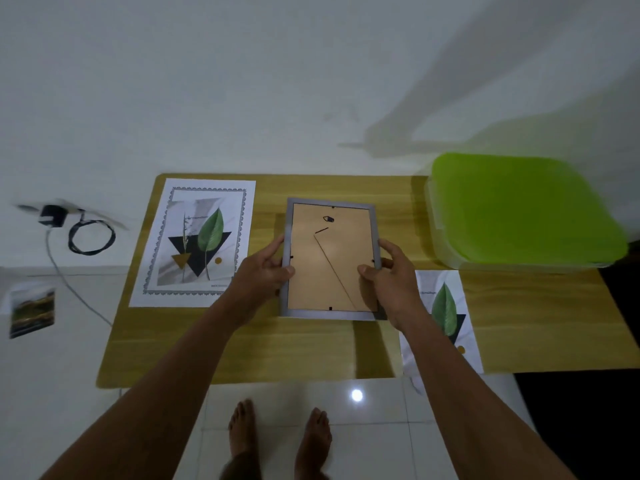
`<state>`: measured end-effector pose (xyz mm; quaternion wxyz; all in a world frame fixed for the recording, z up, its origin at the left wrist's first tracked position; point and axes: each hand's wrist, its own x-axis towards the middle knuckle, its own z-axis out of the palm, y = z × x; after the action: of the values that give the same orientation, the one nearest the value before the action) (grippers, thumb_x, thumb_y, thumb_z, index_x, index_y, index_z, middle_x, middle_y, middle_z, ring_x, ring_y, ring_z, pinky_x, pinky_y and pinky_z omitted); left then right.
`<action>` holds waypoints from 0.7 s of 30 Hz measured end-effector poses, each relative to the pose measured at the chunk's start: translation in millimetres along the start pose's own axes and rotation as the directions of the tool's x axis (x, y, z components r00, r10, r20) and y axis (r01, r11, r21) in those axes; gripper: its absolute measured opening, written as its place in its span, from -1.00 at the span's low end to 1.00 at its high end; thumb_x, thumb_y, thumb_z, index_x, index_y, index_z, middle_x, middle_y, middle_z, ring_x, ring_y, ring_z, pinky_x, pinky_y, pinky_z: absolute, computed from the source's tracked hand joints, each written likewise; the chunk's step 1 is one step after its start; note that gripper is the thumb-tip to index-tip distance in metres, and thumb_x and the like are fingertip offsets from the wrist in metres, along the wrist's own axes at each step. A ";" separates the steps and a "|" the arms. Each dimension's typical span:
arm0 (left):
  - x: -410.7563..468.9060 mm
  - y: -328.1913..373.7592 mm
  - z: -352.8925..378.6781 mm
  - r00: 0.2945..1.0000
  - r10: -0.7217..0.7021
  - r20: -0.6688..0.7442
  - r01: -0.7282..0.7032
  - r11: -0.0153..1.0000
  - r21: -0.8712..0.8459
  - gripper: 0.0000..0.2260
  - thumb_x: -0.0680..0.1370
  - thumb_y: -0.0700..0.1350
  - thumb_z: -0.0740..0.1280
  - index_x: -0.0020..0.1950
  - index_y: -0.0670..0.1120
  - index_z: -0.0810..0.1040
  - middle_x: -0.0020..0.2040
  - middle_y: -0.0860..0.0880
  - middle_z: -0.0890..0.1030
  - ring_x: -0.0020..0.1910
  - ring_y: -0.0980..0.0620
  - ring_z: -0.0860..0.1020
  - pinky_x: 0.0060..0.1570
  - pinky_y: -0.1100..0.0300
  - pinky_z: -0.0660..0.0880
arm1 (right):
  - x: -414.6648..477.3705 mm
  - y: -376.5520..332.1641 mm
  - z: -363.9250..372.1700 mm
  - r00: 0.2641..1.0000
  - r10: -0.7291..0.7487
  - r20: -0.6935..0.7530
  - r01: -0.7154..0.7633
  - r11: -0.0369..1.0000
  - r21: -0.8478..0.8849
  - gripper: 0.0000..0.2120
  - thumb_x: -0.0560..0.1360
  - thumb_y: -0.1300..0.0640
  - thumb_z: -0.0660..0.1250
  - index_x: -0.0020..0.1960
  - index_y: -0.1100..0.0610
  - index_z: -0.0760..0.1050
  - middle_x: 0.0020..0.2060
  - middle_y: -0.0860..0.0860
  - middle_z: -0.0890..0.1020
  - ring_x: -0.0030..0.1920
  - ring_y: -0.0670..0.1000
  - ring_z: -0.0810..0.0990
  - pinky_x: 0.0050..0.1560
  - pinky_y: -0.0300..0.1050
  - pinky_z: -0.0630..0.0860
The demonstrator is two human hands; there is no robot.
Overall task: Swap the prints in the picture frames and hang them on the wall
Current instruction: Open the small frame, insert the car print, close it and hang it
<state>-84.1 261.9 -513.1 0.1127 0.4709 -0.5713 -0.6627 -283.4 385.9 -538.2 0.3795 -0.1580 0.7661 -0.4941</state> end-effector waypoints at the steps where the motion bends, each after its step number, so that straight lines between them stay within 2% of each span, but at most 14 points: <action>1: -2.9 8.3 -1.9 0.999 -0.016 0.045 0.018 0.999 -0.047 -0.31 0.55 -0.28 0.35 0.55 0.16 0.17 0.09 -0.03 0.66 0.07 -0.09 0.63 0.11 -0.05 0.55 | -1.5 -7.2 -0.9 1.000 -0.008 -0.013 0.008 1.000 0.027 -0.43 0.49 0.25 0.43 0.43 -0.06 0.38 0.16 0.07 0.56 0.12 0.09 0.57 0.15 0.05 0.56; 3: -9.6 24.2 -5.8 0.994 -0.010 0.108 0.021 0.995 -0.100 -0.23 0.52 -0.37 0.34 0.56 0.18 0.11 0.13 -0.09 0.67 0.12 -0.17 0.62 0.17 -0.16 0.52 | -5.8 -23.1 -2.9 0.999 -0.036 -0.029 0.037 0.998 0.045 -0.43 0.48 0.24 0.44 0.42 -0.06 0.40 0.15 0.08 0.58 0.10 0.11 0.59 0.12 0.09 0.58; 5: -19.7 40.9 -9.3 0.994 0.029 0.108 -0.016 0.993 -0.118 -0.19 0.49 -0.43 0.34 0.57 0.16 0.12 0.12 -0.09 0.67 0.13 -0.17 0.62 0.15 -0.13 0.55 | -12.5 -40.9 -4.8 0.997 -0.068 -0.033 0.069 0.998 0.017 -0.44 0.50 0.23 0.43 0.44 -0.02 0.38 0.17 0.08 0.57 0.10 0.12 0.58 0.10 0.07 0.57; 7: -32.1 56.2 -9.9 0.993 0.080 0.088 -0.069 0.990 -0.122 -0.20 0.48 -0.42 0.36 0.55 0.16 0.16 0.14 -0.07 0.67 0.10 -0.11 0.64 0.10 -0.08 0.58 | -21.2 -60.1 -4.0 0.993 -0.118 -0.022 0.115 0.988 -0.105 -0.47 0.52 0.16 0.42 0.45 0.02 0.37 0.21 0.01 0.51 0.17 0.08 0.54 0.11 0.02 0.54; 10: -54.6 77.1 -6.6 0.973 0.222 0.062 -0.224 0.974 0.040 -0.21 0.47 -0.36 0.42 0.54 0.19 0.21 0.26 -0.02 0.60 0.11 0.03 0.64 0.02 0.10 0.61 | -38.4 -91.9 1.6 0.981 -0.194 0.005 0.191 0.960 -0.203 -0.55 0.54 -0.05 0.34 0.42 -0.05 0.40 0.33 0.02 0.48 0.23 0.07 0.54 0.15 0.04 0.56; 12: -68.0 87.8 -1.8 0.951 0.302 0.064 -0.307 0.944 0.119 -0.23 0.46 -0.35 0.44 0.53 0.17 0.24 0.18 0.01 0.63 0.04 0.16 0.64 -0.10 0.29 0.59 | -53.5 -115.1 6.7 0.971 -0.237 0.031 0.239 0.955 -0.176 -0.55 0.55 -0.15 0.29 0.40 -0.07 0.42 0.30 0.02 0.53 0.20 0.05 0.57 0.17 0.08 0.56; 14: -84.2 97.1 6.9 0.929 0.360 0.082 -0.369 0.916 0.158 -0.29 0.47 -0.36 0.42 0.50 0.14 0.28 -0.01 0.09 0.69 -0.12 0.28 0.65 -0.23 0.39 0.54 | -72.3 -137.9 12.3 0.969 -0.235 0.071 0.242 0.962 -0.123 -0.45 0.51 -0.25 0.28 0.44 -0.09 0.38 0.31 0.00 0.53 0.24 0.06 0.55 0.22 0.14 0.53; 16: -98.9 103.2 16.5 0.901 0.420 0.110 -0.433 0.885 0.170 -0.33 0.48 -0.37 0.39 0.49 0.10 0.32 -0.02 0.09 0.71 -0.09 0.20 0.67 -0.21 0.31 0.56 | -88.2 -155.0 17.4 0.973 -0.222 0.067 0.225 0.973 -0.052 -0.25 0.37 -0.37 0.32 0.49 -0.12 0.29 0.36 -0.01 0.50 0.27 0.07 0.54 0.21 0.19 0.54; 18: -111.2 108.8 25.6 0.874 0.469 0.130 -0.486 0.855 0.184 -0.34 0.47 -0.34 0.38 0.49 0.09 0.33 0.09 0.08 0.69 0.04 0.10 0.66 -0.07 0.14 0.62 | -101.7 -164.1 17.4 0.967 -0.255 0.015 0.255 0.967 -0.013 -0.14 0.25 -0.39 0.36 0.49 -0.15 0.26 0.32 -0.01 0.54 0.21 0.05 0.59 0.15 0.19 0.58; 19: -115.7 111.6 29.8 0.861 0.492 0.129 -0.508 0.838 0.197 -0.34 0.46 -0.32 0.39 0.48 0.11 0.34 0.13 0.10 0.67 0.08 0.09 0.65 -0.01 0.08 0.63 | -108.4 -168.2 14.5 0.960 -0.280 -0.016 0.280 0.960 -0.003 -0.15 0.24 -0.36 0.36 0.47 -0.15 0.27 0.25 -0.01 0.59 0.15 0.03 0.62 0.10 0.18 0.60; 21: -124.6 115.8 38.8 0.830 0.541 0.134 -0.557 0.804 0.207 -0.36 0.42 -0.26 0.43 0.44 0.14 0.39 0.17 0.13 0.65 0.13 0.13 0.63 0.07 0.08 0.61 | -119.2 -174.0 6.3 0.941 -0.330 -0.079 0.331 0.944 -0.002 -0.33 0.33 -0.21 0.33 0.42 -0.15 0.32 0.06 -0.03 0.65 0.01 0.02 0.66 -0.02 0.12 0.63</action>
<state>-92.1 335.6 -355.1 0.2229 0.2726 -0.7613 -0.5445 -223.0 375.1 -336.2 0.2620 -0.2625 0.7402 -0.5609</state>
